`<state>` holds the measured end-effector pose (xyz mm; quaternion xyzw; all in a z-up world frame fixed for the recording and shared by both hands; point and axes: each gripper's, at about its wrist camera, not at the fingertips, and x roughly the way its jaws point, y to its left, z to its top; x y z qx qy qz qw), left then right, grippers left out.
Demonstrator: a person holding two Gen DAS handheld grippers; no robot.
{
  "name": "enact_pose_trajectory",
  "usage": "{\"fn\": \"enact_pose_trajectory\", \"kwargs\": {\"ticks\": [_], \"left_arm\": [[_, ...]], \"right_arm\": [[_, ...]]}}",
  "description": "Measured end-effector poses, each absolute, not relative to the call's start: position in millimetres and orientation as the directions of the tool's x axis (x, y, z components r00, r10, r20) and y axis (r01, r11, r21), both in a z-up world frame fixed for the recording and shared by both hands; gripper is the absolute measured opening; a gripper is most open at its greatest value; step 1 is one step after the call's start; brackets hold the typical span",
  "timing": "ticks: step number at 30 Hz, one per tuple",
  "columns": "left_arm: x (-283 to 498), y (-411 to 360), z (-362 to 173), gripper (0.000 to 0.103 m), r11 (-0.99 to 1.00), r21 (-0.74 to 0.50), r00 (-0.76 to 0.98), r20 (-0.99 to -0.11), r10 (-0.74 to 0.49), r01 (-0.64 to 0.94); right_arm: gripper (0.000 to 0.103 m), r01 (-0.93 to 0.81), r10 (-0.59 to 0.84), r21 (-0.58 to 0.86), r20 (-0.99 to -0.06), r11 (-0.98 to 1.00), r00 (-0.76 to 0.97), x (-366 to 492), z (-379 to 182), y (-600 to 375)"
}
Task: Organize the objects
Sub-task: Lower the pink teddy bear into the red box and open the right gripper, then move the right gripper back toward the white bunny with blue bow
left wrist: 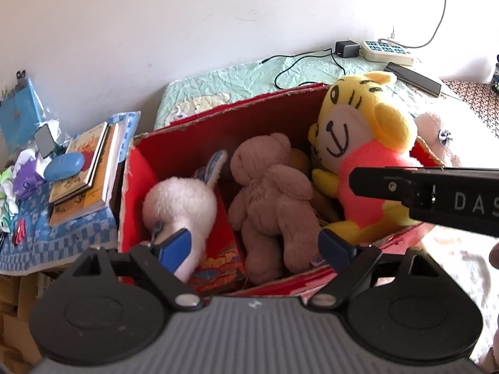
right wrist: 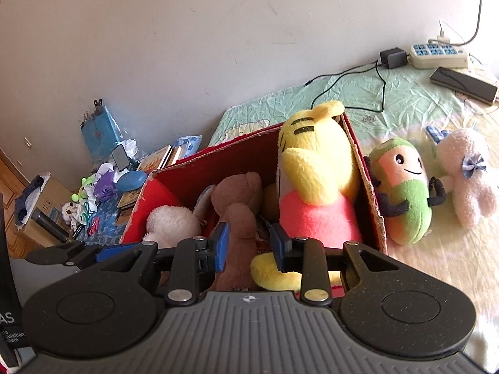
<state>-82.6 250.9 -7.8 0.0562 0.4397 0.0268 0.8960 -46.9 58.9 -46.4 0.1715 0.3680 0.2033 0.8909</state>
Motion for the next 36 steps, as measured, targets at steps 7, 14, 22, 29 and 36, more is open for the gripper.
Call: {"fn": "enact_pose_trajectory", "kwargs": {"ticks": [7,14,22,29,36], "left_arm": [[-97,249,4,0.090,0.992,0.118,0.626,-0.771,0.115,-0.038],[-113,243,11,0.092,0.993,0.105,0.629,-0.768,0.116,-0.055],[-120,228,-5,0.092,0.994,0.100,0.592,-0.799,0.106,-0.044],[-120,208,-27,0.095,0.993,0.113,0.551,-0.828,0.104,-0.017],[-116,193,-44,0.095,0.992,0.125,0.517,-0.850,0.101,0.011]], "right_arm": [[0.033,-0.229,0.474,0.455,-0.547,0.860,0.690,-66,-42,53],[0.040,-0.217,0.458,0.454,-0.529,0.864,0.714,-82,-39,50],[0.041,-0.183,0.435,0.447,-0.564,0.876,0.702,-95,-50,42],[0.041,-0.141,0.394,0.418,-0.616,0.898,0.682,-104,-62,38],[0.041,-0.082,0.370,0.423,-0.664,0.903,0.649,-107,-75,30]]}}
